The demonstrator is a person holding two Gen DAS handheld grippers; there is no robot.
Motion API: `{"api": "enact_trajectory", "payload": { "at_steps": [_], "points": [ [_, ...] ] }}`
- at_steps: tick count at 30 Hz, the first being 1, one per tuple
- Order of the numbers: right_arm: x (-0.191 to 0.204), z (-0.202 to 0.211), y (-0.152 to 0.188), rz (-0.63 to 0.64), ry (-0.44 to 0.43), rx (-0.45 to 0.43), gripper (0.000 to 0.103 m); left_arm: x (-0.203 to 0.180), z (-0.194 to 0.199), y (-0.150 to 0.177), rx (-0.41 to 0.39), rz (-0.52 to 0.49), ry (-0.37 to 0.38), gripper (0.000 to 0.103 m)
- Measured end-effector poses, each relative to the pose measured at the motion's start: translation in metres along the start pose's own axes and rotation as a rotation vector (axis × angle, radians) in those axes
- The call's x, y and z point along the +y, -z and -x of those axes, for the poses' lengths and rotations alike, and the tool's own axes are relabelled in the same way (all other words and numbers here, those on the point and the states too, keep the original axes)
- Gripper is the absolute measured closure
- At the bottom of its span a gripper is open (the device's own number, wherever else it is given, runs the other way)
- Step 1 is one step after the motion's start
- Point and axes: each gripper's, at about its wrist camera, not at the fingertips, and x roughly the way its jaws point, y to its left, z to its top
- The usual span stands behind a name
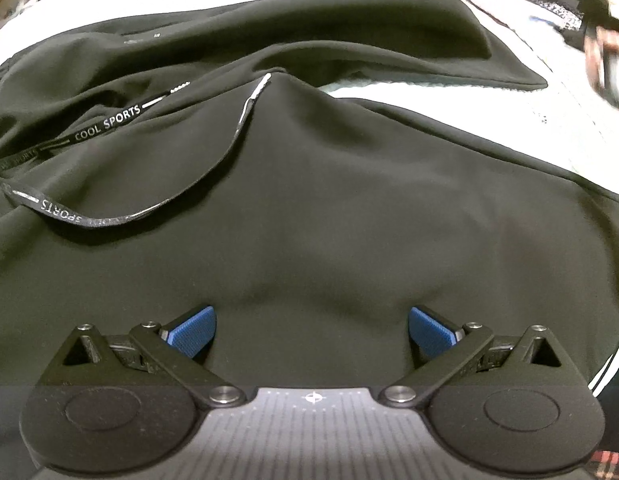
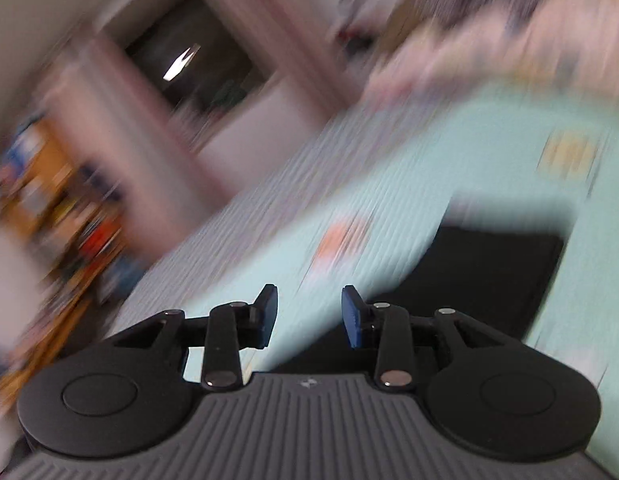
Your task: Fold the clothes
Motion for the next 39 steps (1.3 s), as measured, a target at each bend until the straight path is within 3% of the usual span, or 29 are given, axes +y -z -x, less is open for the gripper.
{"api": "enact_trajectory", "payload": {
  "at_steps": [1,5,7,8,11,17,19,23,27,39],
  "points": [
    [0.009,0.007,0.035,0.042,-0.056,0.085,0.065,-0.001,0.004,0.0,-0.008,0.003,0.01,0.002],
    [0.07,0.038,0.158,0.291,-0.165,0.271,0.061,0.008,0.03,-0.008,-0.068,0.053,0.092,0.014],
    [0.097,0.055,0.198,0.367,-0.214,0.264,0.052,0.016,0.046,-0.016,-0.114,0.082,0.061,0.013],
    [0.111,0.064,0.217,0.405,-0.238,0.259,0.042,0.023,0.052,-0.021,-0.124,0.099,0.01,0.011],
    [0.142,0.078,0.259,0.583,-0.207,0.169,0.028,0.044,0.069,-0.037,-0.154,0.15,-0.142,0.006],
    [0.124,0.055,0.279,0.585,-0.19,0.209,0.021,0.092,0.086,-0.079,-0.21,0.213,-0.438,0.002],
    [0.118,0.047,0.286,0.585,-0.184,0.222,0.014,0.116,0.084,-0.096,-0.233,0.246,-0.501,0.001],
    [0.114,0.048,0.285,0.554,-0.206,0.228,0.014,0.159,0.074,-0.118,-0.249,0.297,-0.549,0.001],
    [0.117,0.05,0.291,0.59,-0.184,0.225,0.014,0.192,0.056,-0.141,-0.208,0.292,-0.613,0.001],
    [0.111,0.047,0.297,0.587,-0.186,0.231,0.012,0.239,0.021,-0.187,-0.222,0.253,-0.617,0.003]
  ]
}}
